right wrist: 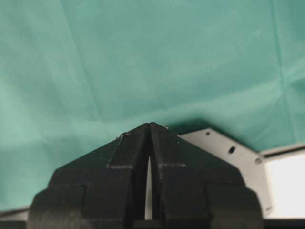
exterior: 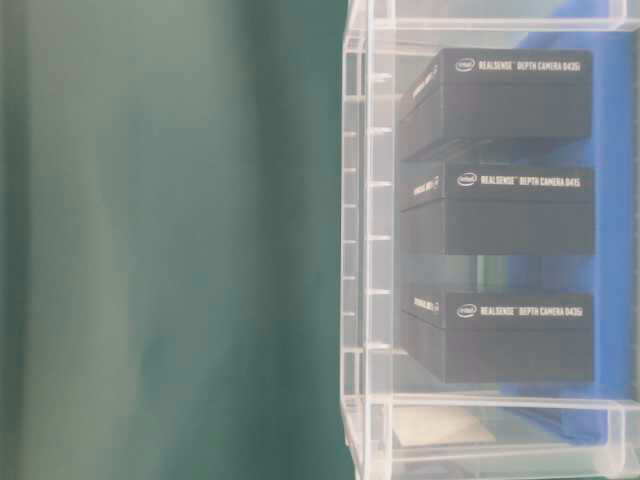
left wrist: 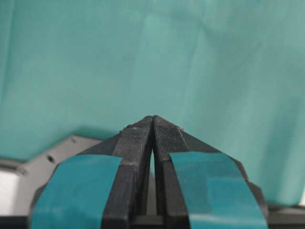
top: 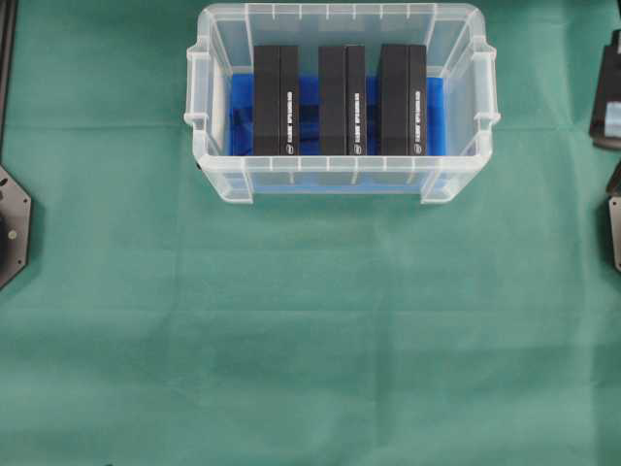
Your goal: Take out the box from the case.
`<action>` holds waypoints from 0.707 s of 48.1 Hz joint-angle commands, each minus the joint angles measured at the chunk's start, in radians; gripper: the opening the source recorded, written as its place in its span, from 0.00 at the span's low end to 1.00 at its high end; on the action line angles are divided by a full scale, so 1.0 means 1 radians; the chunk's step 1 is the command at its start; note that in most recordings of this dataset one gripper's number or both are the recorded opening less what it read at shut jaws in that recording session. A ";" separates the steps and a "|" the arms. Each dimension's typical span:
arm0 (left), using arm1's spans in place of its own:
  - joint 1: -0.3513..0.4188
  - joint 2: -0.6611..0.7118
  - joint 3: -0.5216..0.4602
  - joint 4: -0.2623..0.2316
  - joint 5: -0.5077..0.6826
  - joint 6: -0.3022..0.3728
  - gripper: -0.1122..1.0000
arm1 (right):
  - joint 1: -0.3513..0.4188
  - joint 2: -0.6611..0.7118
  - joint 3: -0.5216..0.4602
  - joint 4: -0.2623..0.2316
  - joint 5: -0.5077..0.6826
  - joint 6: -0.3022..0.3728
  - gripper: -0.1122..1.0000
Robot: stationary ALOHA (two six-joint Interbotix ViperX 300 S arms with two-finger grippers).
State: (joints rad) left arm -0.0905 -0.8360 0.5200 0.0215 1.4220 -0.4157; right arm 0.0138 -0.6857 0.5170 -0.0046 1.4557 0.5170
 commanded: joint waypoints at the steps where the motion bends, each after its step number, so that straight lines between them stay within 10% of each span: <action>1: -0.003 0.012 -0.023 0.002 0.002 -0.077 0.11 | 0.002 0.000 -0.023 -0.015 0.011 0.109 0.10; 19: -0.003 0.046 -0.028 0.012 0.005 -0.753 0.11 | 0.002 0.008 -0.023 -0.072 0.137 0.761 0.10; 27: -0.003 0.058 -0.031 0.026 0.005 -0.908 0.11 | 0.002 0.029 -0.026 -0.074 0.146 0.940 0.10; 34: -0.002 0.083 -0.037 0.026 0.008 -0.963 0.11 | 0.002 0.052 -0.029 -0.072 0.144 0.968 0.10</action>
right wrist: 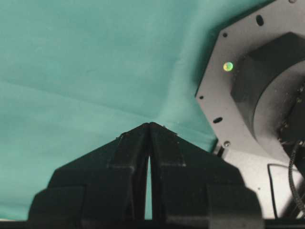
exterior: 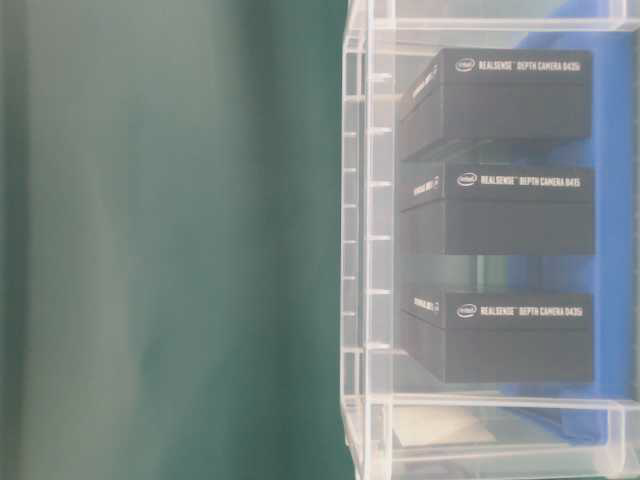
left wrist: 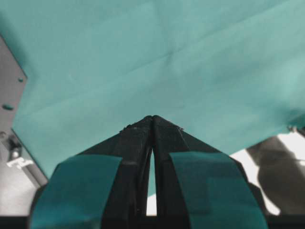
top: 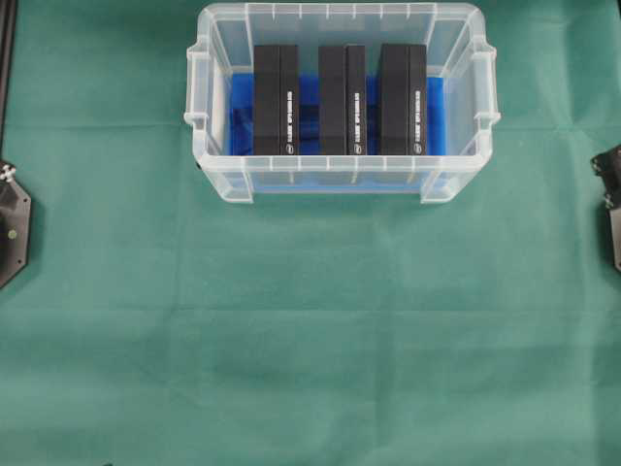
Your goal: Take out the box from the case.
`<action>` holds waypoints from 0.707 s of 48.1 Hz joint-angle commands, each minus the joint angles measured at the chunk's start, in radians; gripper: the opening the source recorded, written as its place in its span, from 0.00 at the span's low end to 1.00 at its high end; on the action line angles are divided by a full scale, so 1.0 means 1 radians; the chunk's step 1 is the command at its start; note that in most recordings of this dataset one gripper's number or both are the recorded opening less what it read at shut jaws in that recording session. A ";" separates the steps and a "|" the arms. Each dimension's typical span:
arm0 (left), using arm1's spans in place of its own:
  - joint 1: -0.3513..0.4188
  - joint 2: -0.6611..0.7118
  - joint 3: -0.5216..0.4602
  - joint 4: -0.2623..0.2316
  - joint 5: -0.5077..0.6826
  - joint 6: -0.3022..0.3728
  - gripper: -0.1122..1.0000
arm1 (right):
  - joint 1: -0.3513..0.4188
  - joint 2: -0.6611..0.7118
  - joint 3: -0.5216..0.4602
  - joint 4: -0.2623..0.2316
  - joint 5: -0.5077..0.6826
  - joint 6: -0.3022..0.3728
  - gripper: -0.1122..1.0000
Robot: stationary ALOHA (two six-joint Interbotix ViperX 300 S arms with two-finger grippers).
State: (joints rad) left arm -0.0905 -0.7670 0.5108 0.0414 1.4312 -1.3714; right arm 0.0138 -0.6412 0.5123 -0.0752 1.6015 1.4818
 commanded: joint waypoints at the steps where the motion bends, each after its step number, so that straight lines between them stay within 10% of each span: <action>1: -0.003 0.018 -0.028 0.006 -0.002 -0.008 0.11 | 0.002 0.011 -0.026 -0.002 -0.002 0.005 0.10; 18: 0.117 0.026 -0.031 0.066 0.038 0.032 0.11 | -0.077 0.026 -0.031 -0.074 -0.012 -0.015 0.10; 34: 0.391 0.046 -0.040 0.063 0.040 0.241 0.11 | -0.322 0.029 -0.034 -0.086 -0.081 -0.245 0.10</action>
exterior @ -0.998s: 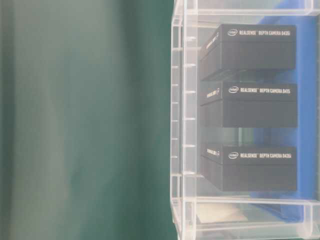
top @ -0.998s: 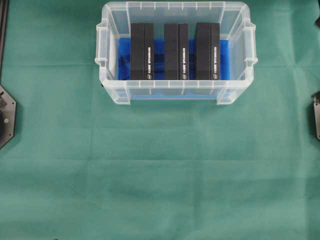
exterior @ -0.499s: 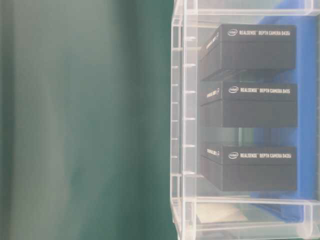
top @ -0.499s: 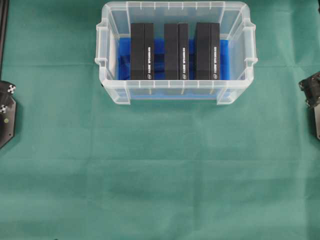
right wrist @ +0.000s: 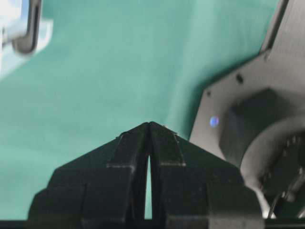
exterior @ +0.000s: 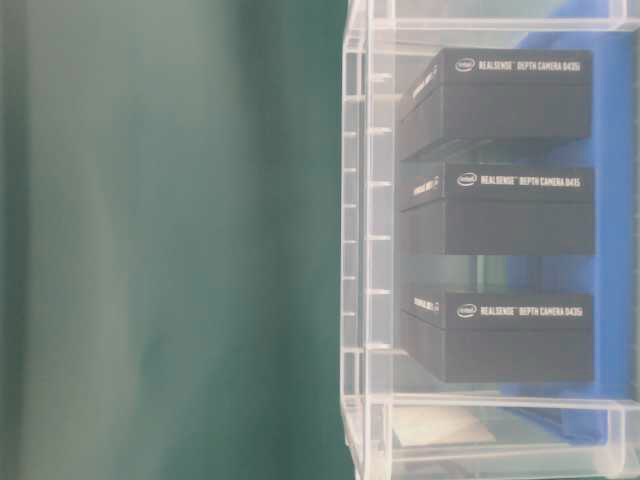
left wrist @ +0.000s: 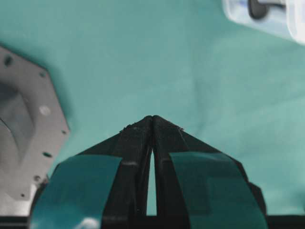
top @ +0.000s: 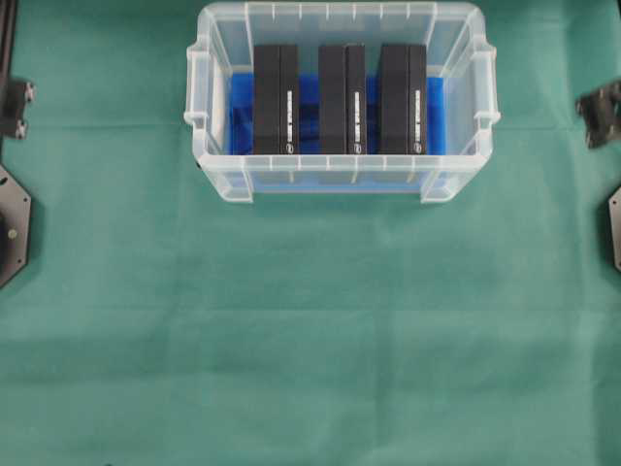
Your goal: Take out the box from the case.
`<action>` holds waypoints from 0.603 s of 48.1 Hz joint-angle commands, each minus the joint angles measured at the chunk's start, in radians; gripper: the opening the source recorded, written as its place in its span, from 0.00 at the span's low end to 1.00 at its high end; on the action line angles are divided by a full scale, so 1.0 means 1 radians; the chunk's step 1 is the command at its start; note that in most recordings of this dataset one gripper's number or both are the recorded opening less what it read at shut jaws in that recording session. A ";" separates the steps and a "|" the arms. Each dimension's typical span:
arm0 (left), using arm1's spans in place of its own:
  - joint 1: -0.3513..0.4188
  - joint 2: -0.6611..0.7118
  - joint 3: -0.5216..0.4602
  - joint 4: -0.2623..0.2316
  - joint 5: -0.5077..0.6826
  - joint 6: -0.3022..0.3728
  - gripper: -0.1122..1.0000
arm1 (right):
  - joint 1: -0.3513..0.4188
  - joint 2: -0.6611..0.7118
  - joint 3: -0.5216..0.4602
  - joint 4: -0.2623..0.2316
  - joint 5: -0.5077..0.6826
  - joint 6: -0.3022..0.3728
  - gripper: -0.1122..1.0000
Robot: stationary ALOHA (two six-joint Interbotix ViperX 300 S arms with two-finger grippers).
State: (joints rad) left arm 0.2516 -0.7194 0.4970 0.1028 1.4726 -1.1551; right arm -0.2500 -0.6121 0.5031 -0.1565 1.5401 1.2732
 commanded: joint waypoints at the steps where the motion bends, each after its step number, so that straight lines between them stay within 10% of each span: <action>1: 0.060 -0.002 -0.026 0.002 -0.003 0.032 0.11 | -0.072 0.000 -0.025 -0.005 -0.025 -0.046 0.10; 29: 0.110 0.000 -0.015 -0.029 -0.003 0.063 0.15 | -0.135 0.003 0.015 0.015 -0.083 -0.091 0.10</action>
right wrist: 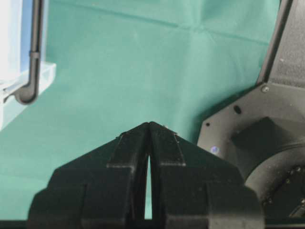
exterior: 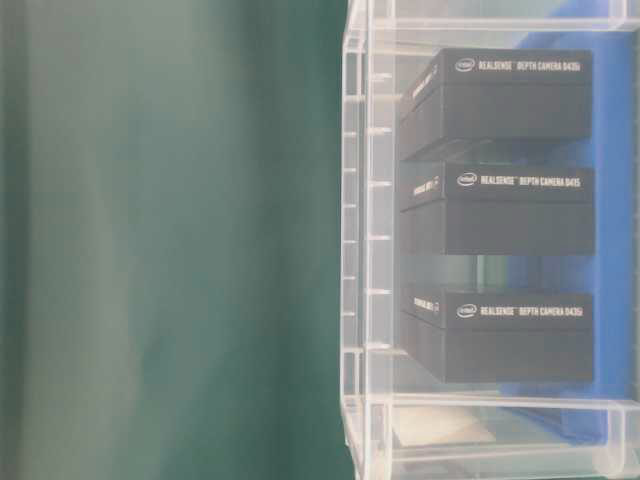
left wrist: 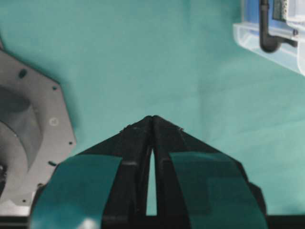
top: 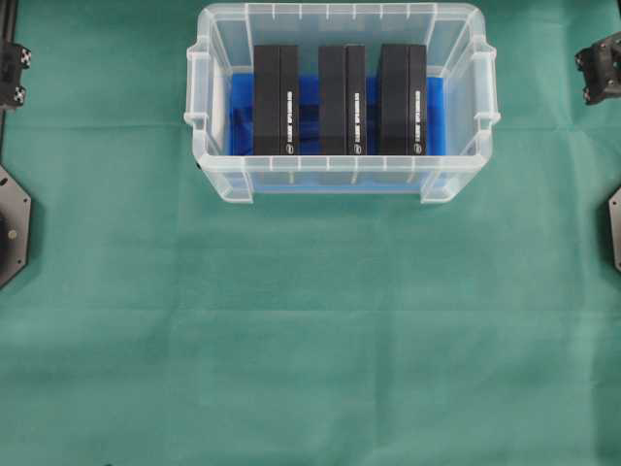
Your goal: Take out the box from the case.
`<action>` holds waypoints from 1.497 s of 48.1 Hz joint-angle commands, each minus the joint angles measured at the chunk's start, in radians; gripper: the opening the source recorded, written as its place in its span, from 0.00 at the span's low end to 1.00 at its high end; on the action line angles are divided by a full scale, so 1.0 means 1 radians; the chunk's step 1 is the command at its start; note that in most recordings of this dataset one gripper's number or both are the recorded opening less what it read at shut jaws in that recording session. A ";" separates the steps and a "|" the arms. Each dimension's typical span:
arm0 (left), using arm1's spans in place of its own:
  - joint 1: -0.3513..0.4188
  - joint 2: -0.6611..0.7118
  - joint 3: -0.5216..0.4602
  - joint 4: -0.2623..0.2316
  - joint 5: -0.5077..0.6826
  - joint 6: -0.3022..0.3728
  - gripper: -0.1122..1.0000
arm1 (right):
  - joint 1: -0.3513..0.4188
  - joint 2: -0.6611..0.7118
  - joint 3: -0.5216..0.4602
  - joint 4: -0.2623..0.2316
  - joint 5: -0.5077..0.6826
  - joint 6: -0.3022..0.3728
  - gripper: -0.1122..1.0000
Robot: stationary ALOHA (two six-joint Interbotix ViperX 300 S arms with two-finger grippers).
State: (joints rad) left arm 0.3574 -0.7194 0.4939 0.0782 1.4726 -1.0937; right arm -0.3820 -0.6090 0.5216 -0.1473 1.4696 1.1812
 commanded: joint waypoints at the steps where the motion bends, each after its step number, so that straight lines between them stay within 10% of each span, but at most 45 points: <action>1: 0.005 0.000 -0.012 -0.005 -0.003 0.002 0.16 | -0.003 0.000 -0.002 0.008 -0.017 0.002 0.10; 13: 0.003 0.000 -0.005 -0.006 -0.002 0.003 0.66 | -0.003 0.000 0.002 0.005 -0.023 -0.005 0.12; 19: 0.005 -0.002 -0.005 -0.006 -0.003 0.003 0.92 | -0.003 0.002 0.002 -0.021 -0.025 0.002 0.34; 32: 0.005 0.002 -0.002 -0.005 -0.002 -0.003 0.92 | -0.003 0.006 0.000 -0.080 -0.003 0.006 0.95; 72: 0.005 0.003 -0.003 -0.006 -0.002 -0.014 0.92 | 0.003 0.034 -0.029 -0.077 -0.003 0.071 0.96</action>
State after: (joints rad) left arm 0.3574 -0.7179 0.5001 0.0736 1.4726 -1.1060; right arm -0.3835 -0.5829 0.5231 -0.2224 1.4742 1.2487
